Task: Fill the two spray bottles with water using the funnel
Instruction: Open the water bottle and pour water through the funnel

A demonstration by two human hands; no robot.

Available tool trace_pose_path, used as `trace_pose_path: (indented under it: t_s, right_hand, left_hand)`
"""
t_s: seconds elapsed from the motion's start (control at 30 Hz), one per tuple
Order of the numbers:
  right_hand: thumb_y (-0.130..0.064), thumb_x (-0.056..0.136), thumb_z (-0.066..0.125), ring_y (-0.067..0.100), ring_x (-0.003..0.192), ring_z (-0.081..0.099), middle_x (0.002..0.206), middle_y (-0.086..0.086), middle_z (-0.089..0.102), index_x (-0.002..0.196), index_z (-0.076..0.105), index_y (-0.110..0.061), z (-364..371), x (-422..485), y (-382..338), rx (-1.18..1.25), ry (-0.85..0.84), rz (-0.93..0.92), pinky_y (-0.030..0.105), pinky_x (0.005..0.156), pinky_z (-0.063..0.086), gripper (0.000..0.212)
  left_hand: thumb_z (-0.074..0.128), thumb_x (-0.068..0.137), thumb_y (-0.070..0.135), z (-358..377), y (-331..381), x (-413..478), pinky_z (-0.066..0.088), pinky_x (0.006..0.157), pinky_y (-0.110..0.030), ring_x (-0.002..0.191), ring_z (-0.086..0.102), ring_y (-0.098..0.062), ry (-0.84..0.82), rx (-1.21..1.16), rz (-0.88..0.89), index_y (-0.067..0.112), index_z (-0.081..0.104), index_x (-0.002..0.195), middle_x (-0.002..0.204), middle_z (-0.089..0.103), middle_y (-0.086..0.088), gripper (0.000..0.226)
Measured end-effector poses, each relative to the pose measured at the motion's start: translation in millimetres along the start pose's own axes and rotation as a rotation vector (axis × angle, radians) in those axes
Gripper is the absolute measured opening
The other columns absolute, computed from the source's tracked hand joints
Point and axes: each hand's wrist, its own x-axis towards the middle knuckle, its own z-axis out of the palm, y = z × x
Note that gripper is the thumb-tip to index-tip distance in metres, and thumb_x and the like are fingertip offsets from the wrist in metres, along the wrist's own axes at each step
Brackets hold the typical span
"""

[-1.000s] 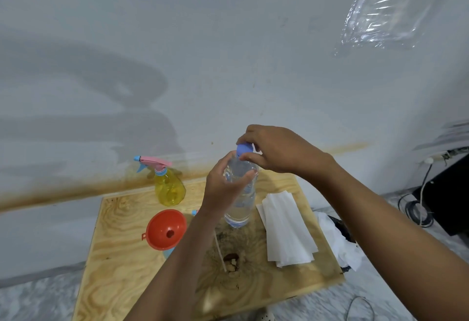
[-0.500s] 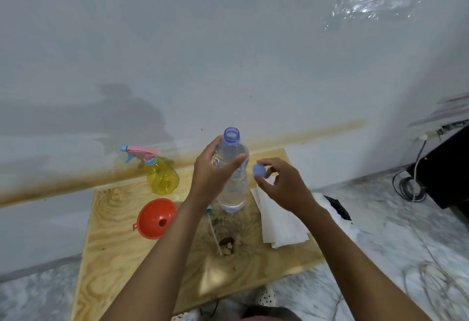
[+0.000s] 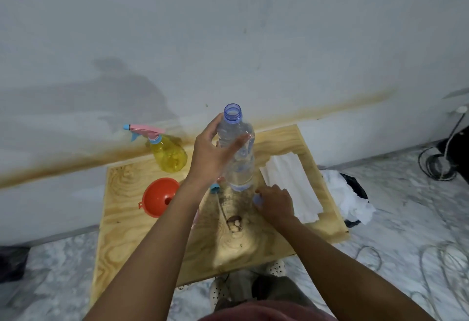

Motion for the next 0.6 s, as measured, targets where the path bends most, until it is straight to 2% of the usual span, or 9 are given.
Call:
trace_pose_path:
  t_s: [0.1,0.2,0.27,0.33,0.43,0.5,0.57,0.6]
  right_hand:
    - [-0.033,0.094,0.051,0.021,0.114,0.055,0.117,-0.002,0.068,0.118,0.065,-0.024,0,1,3,-0.067,-0.03,-0.034,0.034,0.09,0.036,0.03]
    - [-0.04,0.089,0.056,0.022,0.114,0.056,0.12,0.0,0.066,0.122,0.064,-0.024,-7,5,8,-0.034,-0.024,-0.056,0.036,0.092,0.038,0.038]
    - [-0.045,0.087,0.064,0.023,0.114,0.058,0.123,0.002,0.065,0.127,0.062,-0.022,-22,7,10,0.197,0.078,-0.04,0.038,0.094,0.043,0.046]
    - [-0.049,0.086,0.069,0.018,0.118,0.057,0.13,0.0,0.062,0.134,0.056,-0.021,-46,8,8,0.535,0.207,-0.052,0.036,0.095,0.049,0.057]
    - [-0.059,0.079,0.07,0.004,0.126,0.049,0.142,-0.013,0.049,0.143,0.04,-0.035,-87,6,-8,0.801,0.277,-0.159,0.026,0.093,0.049,0.075]
    - [-0.062,0.074,0.073,0.0,0.132,0.044,0.146,-0.022,0.04,0.146,0.03,-0.043,-104,11,-20,0.856,0.232,-0.25,0.024,0.097,0.047,0.086]
    - [-0.058,0.073,0.077,0.002,0.136,0.043,0.15,-0.022,0.038,0.148,0.029,-0.041,-112,20,-31,0.883,0.205,-0.317,0.031,0.104,0.046,0.091]
    - [-0.053,0.073,0.079,0.004,0.133,0.047,0.149,-0.019,0.043,0.147,0.034,-0.038,-113,25,-35,0.9,0.223,-0.34,0.035,0.104,0.048,0.088]
  left_hand:
    - [0.082,0.074,0.045,-1,1,-1,0.055,0.097,-0.039,0.113,0.065,-0.009,-0.004,-0.004,-0.001,0.022,0.064,0.126,0.12,0.071,0.008,0.06]
    - [0.082,0.078,0.036,0,2,-1,0.055,0.093,-0.03,0.111,0.066,-0.007,-0.006,-0.02,0.0,0.022,0.064,0.126,0.119,0.071,0.008,0.053]
    - [0.082,0.078,0.033,1,3,-2,0.053,0.088,-0.018,0.11,0.065,-0.003,-0.005,-0.028,0.004,0.021,0.064,0.127,0.119,0.071,0.009,0.054]
    - [0.082,0.078,0.033,1,3,-2,0.051,0.086,-0.012,0.111,0.064,0.001,-0.008,-0.022,0.005,0.021,0.062,0.129,0.121,0.07,0.011,0.056]
    - [0.081,0.077,0.035,1,4,-2,0.047,0.089,-0.006,0.112,0.06,0.008,-0.017,-0.01,-0.001,0.023,0.06,0.133,0.124,0.068,0.013,0.061]
    - [0.08,0.077,0.039,0,6,-2,0.045,0.095,-0.007,0.116,0.058,0.01,-0.024,0.016,-0.01,0.026,0.059,0.135,0.127,0.066,0.016,0.063]
    - [0.079,0.079,0.039,-4,7,-1,0.043,0.104,-0.018,0.12,0.055,0.009,-0.051,0.058,-0.021,0.03,0.058,0.134,0.128,0.064,0.019,0.06]
    - [0.079,0.08,0.038,-7,7,0,0.042,0.109,-0.025,0.123,0.054,0.007,-0.074,0.08,-0.027,0.032,0.058,0.134,0.13,0.062,0.02,0.058]
